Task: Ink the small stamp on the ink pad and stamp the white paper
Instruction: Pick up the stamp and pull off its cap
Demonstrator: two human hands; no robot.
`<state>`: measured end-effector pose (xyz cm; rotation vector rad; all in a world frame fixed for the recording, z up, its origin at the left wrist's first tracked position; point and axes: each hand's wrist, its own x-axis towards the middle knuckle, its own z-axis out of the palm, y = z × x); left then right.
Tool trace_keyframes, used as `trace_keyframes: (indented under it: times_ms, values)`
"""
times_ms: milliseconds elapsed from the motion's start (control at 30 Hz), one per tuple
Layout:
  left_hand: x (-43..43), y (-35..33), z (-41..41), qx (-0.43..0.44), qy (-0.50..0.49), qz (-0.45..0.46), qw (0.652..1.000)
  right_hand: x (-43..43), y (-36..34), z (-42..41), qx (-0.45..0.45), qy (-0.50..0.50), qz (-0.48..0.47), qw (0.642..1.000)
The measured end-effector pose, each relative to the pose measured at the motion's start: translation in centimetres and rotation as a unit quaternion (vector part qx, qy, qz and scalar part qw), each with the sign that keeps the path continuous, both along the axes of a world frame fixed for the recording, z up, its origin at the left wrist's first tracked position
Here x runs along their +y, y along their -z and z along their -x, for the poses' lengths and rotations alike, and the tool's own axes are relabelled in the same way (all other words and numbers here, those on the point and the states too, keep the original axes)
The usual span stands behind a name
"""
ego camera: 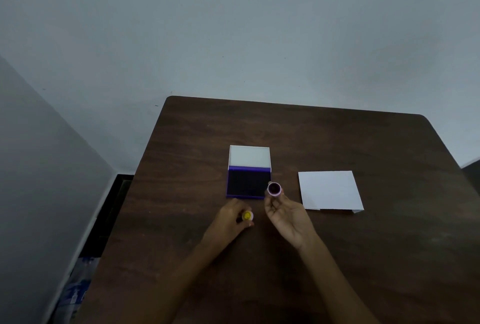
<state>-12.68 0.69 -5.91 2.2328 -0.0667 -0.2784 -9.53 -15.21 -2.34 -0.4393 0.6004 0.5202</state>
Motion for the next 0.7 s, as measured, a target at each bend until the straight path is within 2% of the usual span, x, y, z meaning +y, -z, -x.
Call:
trace_keyframes:
  times_ms: [100, 233, 367, 500, 533, 567, 633, 700]
  values:
    - [-0.6, 0.9, 0.1, -0.017, 0.055, -0.064, 0.996, 0.0, 0.0, 0.0, -0.001, 0.000, -0.010, 1.000]
    - [-0.8, 1.5, 0.2, -0.028, 0.061, -0.078, 0.995, -0.2, 0.3, -0.3, -0.001, 0.007, 0.007, 1.000]
    - [0.8, 1.3, 0.0, -0.085, -0.010, -0.070, 0.994, -0.1, 0.6, -1.1, -0.010, 0.009, 0.033, 0.999]
    - [2.8, 1.2, -1.7, -0.120, -0.077, -0.073, 0.987, 0.7, 1.1, -2.4, -0.065, -0.031, 0.137, 0.988]
    - [3.2, 1.2, -2.2, -0.113, -0.086, -0.069, 0.987, 1.1, 1.1, -2.8, -0.090, -0.055, 0.196, 0.975]
    - [3.5, 1.3, -2.8, -0.104, -0.091, -0.061, 0.988, 1.6, 1.0, -3.1, -0.122, -0.093, 0.283, 0.947]
    - [3.8, 1.5, -3.8, -0.098, -0.083, -0.049, 0.991, 2.5, 0.8, -3.6, -0.183, -0.148, 0.444, 0.864]
    - [3.9, 2.0, -4.8, -0.111, -0.058, -0.060, 0.990, 3.5, 0.8, -4.1, -0.220, -0.151, 0.505, 0.821]
